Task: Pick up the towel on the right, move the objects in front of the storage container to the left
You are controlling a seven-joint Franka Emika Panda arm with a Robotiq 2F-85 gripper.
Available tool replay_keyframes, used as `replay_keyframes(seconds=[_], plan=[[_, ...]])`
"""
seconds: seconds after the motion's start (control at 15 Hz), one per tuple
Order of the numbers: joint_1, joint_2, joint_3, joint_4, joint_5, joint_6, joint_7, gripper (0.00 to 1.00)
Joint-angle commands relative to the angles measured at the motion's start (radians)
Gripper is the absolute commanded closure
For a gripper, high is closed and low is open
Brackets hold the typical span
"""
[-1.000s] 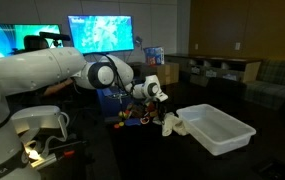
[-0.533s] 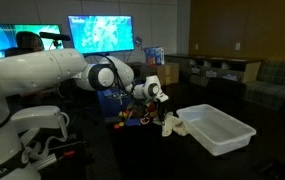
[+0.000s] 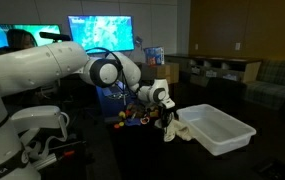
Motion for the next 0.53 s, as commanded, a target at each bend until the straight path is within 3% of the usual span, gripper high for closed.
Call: replay_keyframes(seconds=[0.0,0.47], plan=[[-0.083,-0.113,0.07,-0.241,0.042,0.086,-0.075,0.96],[-0.208,-0.266,0.09,-0.553,0.076,0.13,-0.063,0.96]])
